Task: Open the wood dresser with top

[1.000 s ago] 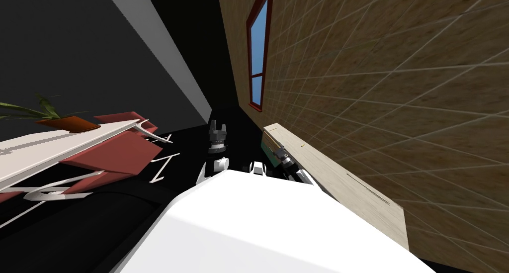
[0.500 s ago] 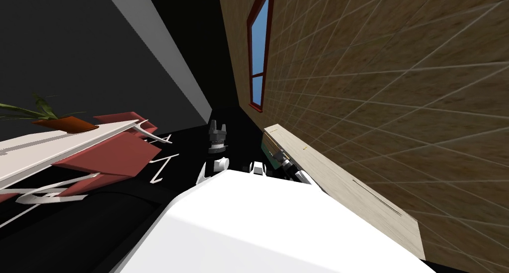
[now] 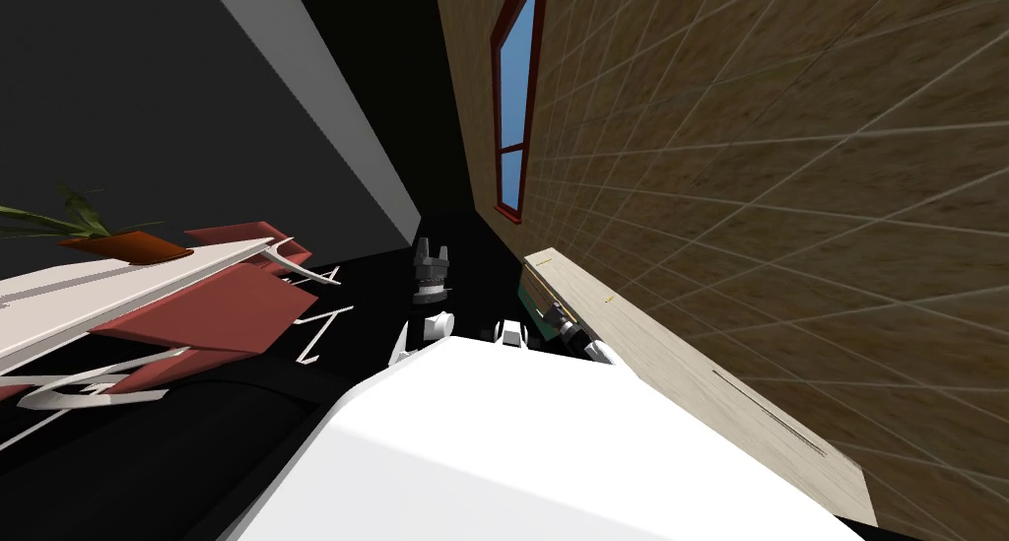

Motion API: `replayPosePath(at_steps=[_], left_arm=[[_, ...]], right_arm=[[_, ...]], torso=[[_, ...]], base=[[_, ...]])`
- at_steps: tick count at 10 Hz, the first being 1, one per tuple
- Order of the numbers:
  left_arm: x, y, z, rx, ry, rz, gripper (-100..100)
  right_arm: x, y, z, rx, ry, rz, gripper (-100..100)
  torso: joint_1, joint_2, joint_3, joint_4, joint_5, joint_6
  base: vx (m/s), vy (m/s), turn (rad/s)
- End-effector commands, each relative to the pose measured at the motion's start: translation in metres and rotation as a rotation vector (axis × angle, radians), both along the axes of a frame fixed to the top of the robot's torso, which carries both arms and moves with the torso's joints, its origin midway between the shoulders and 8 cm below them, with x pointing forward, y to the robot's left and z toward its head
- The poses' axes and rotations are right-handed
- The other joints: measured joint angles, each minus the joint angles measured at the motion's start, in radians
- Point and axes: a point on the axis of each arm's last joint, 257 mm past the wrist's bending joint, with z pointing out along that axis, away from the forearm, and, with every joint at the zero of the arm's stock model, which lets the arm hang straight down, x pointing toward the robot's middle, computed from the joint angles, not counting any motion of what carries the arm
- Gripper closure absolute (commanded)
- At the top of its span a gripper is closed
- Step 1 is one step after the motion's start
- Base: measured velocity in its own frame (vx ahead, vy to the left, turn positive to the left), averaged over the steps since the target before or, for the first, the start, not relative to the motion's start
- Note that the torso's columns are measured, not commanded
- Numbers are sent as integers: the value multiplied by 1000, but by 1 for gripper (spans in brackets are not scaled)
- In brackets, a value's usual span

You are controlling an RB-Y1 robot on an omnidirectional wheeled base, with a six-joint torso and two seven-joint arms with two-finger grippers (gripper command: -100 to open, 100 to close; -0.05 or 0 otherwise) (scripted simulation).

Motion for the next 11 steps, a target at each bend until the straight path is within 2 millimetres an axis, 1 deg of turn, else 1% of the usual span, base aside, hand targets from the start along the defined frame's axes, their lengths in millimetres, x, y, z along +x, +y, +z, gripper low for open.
replayPosePath(at_steps=[1, 2, 3, 4, 6, 7, 8, 9, 11], left_arm=[[0, 0, 0, 0, 0, 0, 0], [0, 0, 0, 0, 0, 0, 0], [0, 0, 0, 0, 0, 0, 0], [0, 0, 0, 0, 0, 0, 0], [0, 0, 0, 0, 0, 0, 0], [0, 0, 0, 0, 0, 0, 0], [0, 0, 0, 0, 0, 0, 0], [0, 0, 0, 0, 0, 0, 0], [0, 0, 0, 0, 0, 0, 0]], right_arm=[[-11, -16, -36, -148, 17, 34, -100], [-11, -16, -36, -159, 10, 38, -100], [-19, -28, -56, -251, 20, 64, -100], [-19, -28, -56, -254, 18, 65, -100], [-34, -54, -91, -417, 40, 117, -100], [-34, -54, -91, -429, 32, 124, -100], [-42, -66, -105, -506, 39, 152, -100], [-42, -66, -105, -508, 38, 153, -100], [-55, -91, -128, -645, 47, 211, -100]], torso=[[1, 0, 0, 0, 0, 0], [1, 0, 0, 0, 0, 0], [1, 0, 0, 0, 0, 0], [1, -1, 0, 0, 0, 0], [0, 0, 0, 0, 0, 0], [1, -1, -1, 0, 0, 0], [1, 0, 0, 0, 0, 0], [1, 1, 0, 0, 0, 0], [1, 1, 0, 0, 0, 0]], base=[[65, 3, 24], [57, 4, 10], [71, -1, 18], [62, -3, 10], [79, -2, 24], [72, 0, 10], [65, -3, 16], [47, 0, 10], [61, -6, 19]])
